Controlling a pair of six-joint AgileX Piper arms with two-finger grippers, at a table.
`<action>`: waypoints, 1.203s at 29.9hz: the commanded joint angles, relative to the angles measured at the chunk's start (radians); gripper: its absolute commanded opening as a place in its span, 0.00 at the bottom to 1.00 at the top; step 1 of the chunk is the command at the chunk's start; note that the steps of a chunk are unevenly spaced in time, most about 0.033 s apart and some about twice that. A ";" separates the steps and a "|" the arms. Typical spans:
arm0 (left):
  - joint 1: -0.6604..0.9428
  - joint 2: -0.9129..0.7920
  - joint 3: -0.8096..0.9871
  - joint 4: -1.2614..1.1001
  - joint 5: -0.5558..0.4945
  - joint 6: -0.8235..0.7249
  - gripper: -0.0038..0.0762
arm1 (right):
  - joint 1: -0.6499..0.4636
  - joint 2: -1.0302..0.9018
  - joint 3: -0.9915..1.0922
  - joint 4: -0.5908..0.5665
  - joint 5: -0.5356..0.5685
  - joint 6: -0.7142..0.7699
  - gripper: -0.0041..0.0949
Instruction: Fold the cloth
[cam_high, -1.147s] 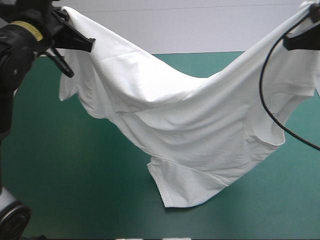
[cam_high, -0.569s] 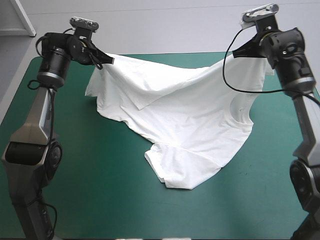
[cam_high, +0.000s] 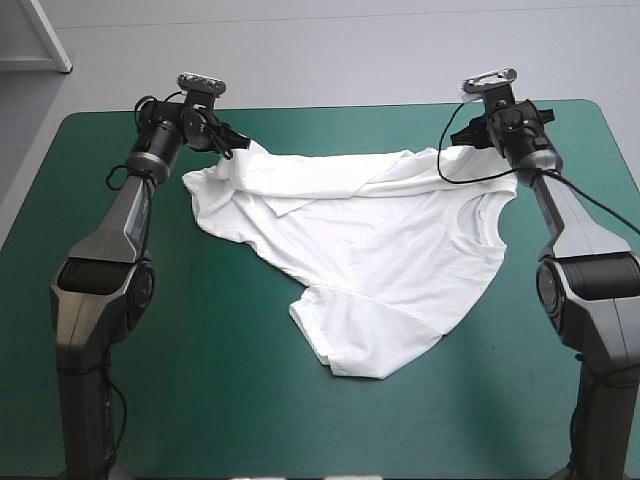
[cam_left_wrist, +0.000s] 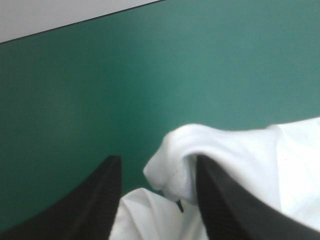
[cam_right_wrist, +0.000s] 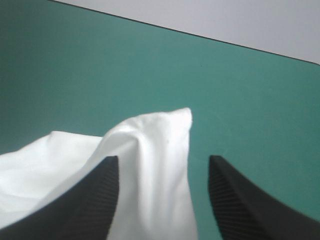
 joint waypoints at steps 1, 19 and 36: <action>-0.001 -0.064 -0.031 0.019 -0.071 -0.013 0.70 | -0.035 -0.064 -0.028 -0.002 -0.073 -0.035 0.76; -0.102 -0.307 -0.083 -0.181 0.456 -0.022 0.69 | -0.050 -0.275 -0.027 0.146 0.535 -0.079 0.62; -0.516 -0.706 0.546 -0.168 0.451 -0.114 0.69 | -0.052 -0.729 0.275 0.246 0.598 -0.159 0.52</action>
